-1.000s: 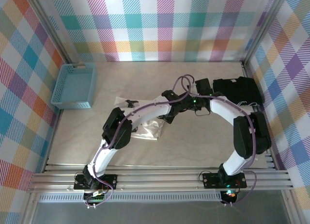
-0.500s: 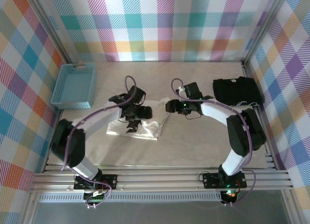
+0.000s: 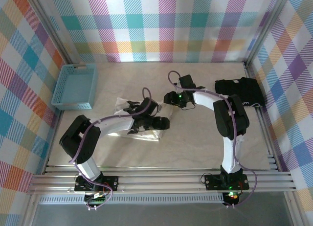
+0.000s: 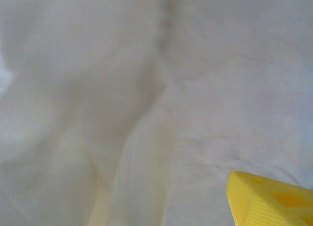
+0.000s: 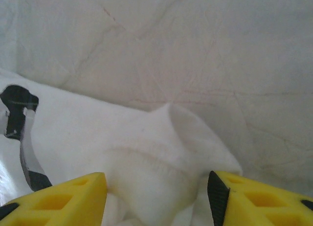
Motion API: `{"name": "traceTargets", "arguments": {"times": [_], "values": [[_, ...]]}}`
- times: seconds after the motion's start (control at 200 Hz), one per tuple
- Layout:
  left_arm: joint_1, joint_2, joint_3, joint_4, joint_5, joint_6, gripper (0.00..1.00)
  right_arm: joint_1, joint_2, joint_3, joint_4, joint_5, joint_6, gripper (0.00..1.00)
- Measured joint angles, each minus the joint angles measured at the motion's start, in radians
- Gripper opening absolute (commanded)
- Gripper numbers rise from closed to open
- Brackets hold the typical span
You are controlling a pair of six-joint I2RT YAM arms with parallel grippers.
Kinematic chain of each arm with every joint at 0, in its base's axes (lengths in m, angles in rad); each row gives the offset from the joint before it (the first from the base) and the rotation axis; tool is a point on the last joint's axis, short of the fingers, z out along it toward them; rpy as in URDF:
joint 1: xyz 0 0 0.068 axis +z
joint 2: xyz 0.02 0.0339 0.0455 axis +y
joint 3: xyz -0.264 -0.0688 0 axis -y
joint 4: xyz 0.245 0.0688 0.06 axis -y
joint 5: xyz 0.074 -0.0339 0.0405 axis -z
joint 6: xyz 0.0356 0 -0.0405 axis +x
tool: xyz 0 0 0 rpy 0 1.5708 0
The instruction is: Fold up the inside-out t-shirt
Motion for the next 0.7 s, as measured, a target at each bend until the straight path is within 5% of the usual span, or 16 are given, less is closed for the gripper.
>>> {"name": "traceTargets", "arguments": {"times": [0.18, 0.375, 0.54, 0.7], "values": [[-0.088, 0.024, 0.028, 0.018, 0.089, 0.049, 0.80, -0.082, -0.010, 0.035, -0.055, -0.014, -0.040, 0.61], [-0.059, -0.074, 0.028, -0.064, 0.075, 0.137, 0.82, -0.146, -0.169, -0.099, -0.086, -0.026, -0.076, 0.62], [0.187, -0.263, 0.000, -0.085, 0.015, 0.133, 0.82, -0.052, -0.342, -0.267, -0.067, -0.075, -0.066, 0.57], [0.441, -0.176, -0.001, -0.087, -0.104, 0.087, 0.81, 0.140, -0.333, -0.338, -0.010, -0.143, -0.013, 0.50]]}}
